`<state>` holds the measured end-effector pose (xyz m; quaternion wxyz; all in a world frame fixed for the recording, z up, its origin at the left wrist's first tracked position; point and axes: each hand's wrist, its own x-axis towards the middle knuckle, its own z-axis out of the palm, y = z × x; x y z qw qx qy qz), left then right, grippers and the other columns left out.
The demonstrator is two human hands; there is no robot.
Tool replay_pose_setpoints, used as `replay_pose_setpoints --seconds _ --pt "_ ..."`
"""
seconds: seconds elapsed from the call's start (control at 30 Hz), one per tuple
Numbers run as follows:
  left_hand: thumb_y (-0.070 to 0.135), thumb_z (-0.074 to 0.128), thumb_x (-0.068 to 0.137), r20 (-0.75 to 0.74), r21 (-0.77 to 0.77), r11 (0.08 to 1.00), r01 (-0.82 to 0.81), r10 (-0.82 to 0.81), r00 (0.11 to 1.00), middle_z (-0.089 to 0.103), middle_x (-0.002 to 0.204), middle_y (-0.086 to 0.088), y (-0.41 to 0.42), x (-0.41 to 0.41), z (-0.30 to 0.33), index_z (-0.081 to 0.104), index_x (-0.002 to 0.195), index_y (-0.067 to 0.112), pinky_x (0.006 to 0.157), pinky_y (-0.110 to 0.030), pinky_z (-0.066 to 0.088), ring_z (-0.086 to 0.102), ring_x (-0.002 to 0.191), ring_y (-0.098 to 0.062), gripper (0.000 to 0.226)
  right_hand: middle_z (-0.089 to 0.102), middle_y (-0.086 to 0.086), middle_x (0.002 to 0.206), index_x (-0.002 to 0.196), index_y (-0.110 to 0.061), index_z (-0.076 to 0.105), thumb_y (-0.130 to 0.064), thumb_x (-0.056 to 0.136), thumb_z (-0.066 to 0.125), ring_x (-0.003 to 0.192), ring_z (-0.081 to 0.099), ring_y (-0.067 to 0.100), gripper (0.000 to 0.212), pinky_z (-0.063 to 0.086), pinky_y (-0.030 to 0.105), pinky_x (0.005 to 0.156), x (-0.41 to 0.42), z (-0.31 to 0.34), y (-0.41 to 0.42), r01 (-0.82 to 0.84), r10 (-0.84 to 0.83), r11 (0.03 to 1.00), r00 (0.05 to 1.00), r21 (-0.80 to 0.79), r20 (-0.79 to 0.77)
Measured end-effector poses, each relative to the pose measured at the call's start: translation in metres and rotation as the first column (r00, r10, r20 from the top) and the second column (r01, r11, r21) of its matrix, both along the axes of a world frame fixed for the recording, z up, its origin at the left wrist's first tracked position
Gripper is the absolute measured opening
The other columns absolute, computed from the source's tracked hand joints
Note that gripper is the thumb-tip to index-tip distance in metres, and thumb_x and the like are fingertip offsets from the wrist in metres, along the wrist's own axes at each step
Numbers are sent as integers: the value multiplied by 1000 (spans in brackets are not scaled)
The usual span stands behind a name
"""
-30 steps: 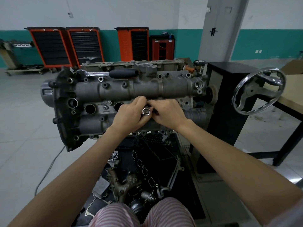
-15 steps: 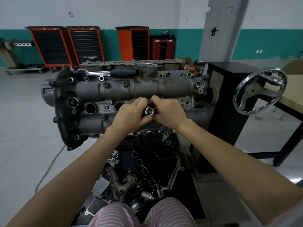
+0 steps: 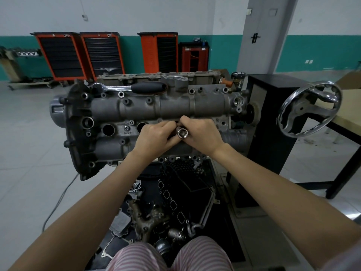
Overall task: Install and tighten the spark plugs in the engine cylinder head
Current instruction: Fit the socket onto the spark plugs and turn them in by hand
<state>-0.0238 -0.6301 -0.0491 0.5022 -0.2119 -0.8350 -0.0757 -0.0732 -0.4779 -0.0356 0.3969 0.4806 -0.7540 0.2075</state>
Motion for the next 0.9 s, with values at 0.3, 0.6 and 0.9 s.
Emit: replay_pose_setpoints --seconds 0.3,0.6,0.9 --pt "26 53 85 13 3 1000 7 -7 1000 51 50 -7 0 1 0 49 58 3 33 -27 35 46 37 -26 36 58 6 53 71 -1 56 -15 76 61 45 56 28 16 37 28 37 1 0 -3 25 -25 999 1000 -33 0" --pt "26 48 78 21 -21 999 -39 39 999 48 56 -9 4 4 4 46 62 1 37 -22 26 45 38 -29 29 61 12 53 62 -4 59 -11 61 76 43 57 31 19 30 24 42 -1 0 -13 186 -185 981 983 60 -23" --pt "26 44 80 60 -22 998 -59 60 996 52 62 -16 6 4 4 49 67 -3 31 -26 32 47 36 -32 32 66 9 88 93 -9 54 -31 81 49 80 62 33 26 31 32 56 -10 15 -14 217 -233 890 973 401 -11"
